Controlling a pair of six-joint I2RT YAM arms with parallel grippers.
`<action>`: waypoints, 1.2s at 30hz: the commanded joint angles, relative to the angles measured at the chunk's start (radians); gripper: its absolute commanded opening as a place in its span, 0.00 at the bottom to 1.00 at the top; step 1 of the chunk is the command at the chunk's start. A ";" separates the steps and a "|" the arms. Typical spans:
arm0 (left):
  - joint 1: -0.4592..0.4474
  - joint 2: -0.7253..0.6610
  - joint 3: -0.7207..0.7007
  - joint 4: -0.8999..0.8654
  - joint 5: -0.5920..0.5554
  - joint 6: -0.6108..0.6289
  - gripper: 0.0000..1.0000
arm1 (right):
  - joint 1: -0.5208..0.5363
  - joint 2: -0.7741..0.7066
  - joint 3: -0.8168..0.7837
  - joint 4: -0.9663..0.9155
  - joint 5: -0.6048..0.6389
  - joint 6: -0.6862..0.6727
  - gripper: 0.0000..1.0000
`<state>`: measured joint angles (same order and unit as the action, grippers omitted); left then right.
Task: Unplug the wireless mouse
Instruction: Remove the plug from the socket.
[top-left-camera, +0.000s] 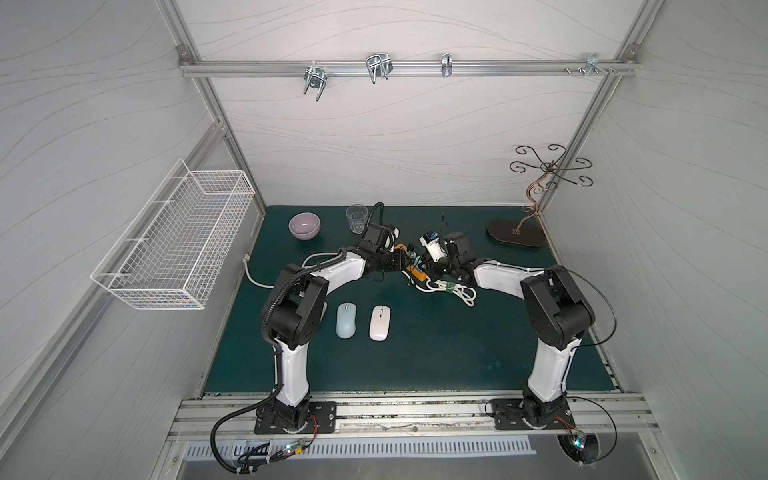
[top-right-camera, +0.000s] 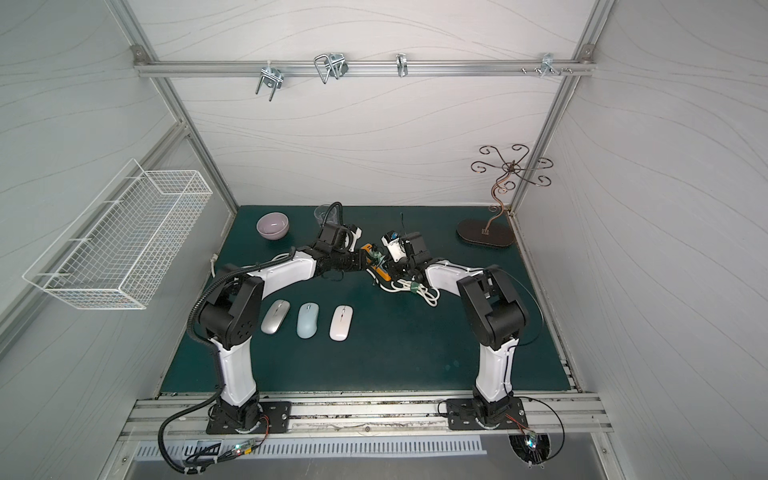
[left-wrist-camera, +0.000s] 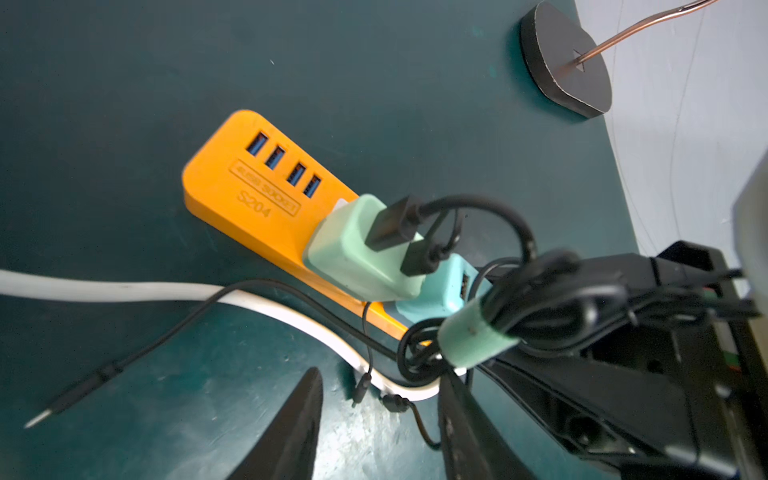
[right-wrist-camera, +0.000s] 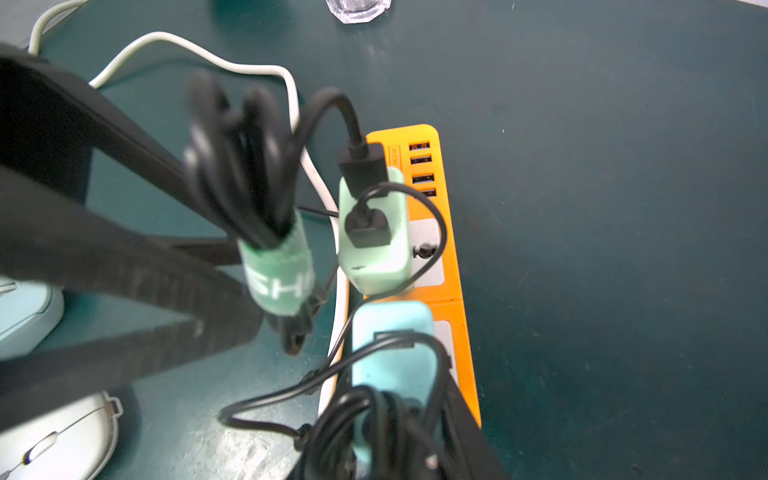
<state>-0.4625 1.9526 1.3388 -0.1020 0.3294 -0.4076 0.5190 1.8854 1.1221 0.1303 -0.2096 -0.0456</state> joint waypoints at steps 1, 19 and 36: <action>0.005 -0.018 0.060 0.010 -0.082 0.042 0.48 | 0.005 0.026 0.017 -0.027 -0.027 0.005 0.04; 0.120 0.142 0.149 0.110 -0.007 -0.045 0.41 | 0.009 0.039 0.024 -0.038 -0.019 -0.001 0.00; 0.107 0.309 0.310 0.089 0.169 -0.083 0.40 | 0.018 0.040 0.033 -0.047 -0.010 0.002 0.00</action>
<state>-0.3428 2.2383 1.6455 -0.0525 0.4423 -0.4610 0.5240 1.8992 1.1400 0.1249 -0.2108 -0.0463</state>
